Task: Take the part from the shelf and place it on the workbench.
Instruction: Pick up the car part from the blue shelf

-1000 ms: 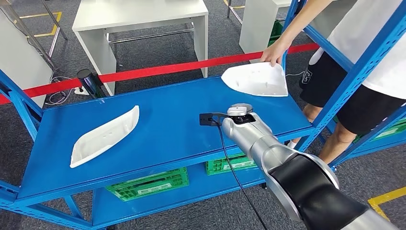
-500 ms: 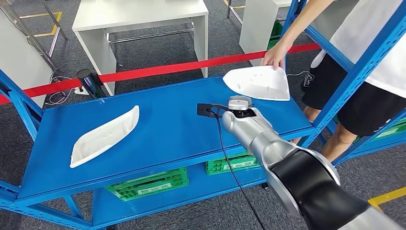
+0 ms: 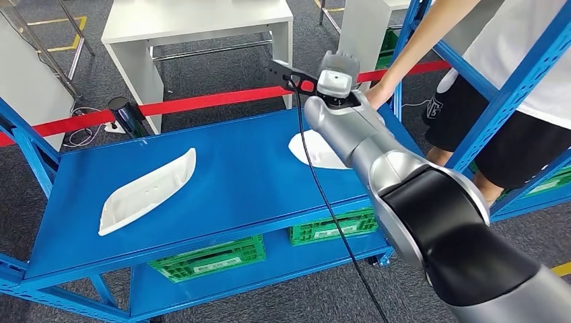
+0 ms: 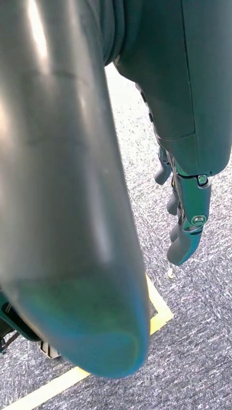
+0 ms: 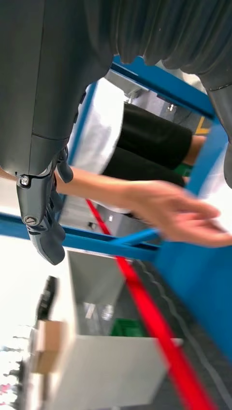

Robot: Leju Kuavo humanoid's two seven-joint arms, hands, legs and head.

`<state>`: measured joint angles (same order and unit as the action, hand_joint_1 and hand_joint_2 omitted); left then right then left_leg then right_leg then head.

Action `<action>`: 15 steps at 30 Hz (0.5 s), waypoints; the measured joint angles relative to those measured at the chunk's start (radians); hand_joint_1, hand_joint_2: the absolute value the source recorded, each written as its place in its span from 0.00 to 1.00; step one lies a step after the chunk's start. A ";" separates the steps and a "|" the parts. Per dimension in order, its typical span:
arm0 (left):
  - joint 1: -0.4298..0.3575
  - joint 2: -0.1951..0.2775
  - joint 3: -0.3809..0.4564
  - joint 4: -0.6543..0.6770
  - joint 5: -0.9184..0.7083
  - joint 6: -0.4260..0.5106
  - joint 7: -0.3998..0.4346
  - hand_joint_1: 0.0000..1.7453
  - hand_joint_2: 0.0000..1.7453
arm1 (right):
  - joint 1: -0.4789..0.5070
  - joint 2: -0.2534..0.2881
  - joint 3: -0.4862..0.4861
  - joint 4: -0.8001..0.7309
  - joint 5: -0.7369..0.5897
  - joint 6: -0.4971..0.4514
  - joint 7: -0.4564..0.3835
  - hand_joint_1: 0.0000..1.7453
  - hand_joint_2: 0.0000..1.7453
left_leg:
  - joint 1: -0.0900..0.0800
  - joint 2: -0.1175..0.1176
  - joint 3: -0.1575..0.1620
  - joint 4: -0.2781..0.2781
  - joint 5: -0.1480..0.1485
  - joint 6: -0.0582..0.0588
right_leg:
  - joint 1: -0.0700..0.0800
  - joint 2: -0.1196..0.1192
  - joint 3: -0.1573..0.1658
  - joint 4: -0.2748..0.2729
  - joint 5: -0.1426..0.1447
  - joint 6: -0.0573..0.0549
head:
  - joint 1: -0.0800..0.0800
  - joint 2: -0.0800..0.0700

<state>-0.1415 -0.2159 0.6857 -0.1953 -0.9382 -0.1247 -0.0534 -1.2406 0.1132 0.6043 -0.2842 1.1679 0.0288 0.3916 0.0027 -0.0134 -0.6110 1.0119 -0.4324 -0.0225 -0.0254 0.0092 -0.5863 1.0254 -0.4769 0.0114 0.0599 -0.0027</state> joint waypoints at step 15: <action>-0.010 -0.001 -0.016 0.000 -0.017 0.000 0.010 0.00 0.00 | -0.066 0.009 -0.001 0.000 0.043 -0.002 0.033 0.00 1.00 | 0.000 0.000 0.000 0.000 0.000 0.000 | 0.000 0.000 0.000 0.000 0.000 0.000 | 0.000 0.000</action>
<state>-0.1519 -0.2171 0.6695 -0.1953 -0.9549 -0.1247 -0.0438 -1.3065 0.1221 0.6030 -0.2838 1.2104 0.0268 0.4242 0.0027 -0.0130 -0.6106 1.0124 -0.4324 -0.0224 -0.0254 0.0093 -0.5863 1.0253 -0.4769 0.0115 0.0599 -0.0027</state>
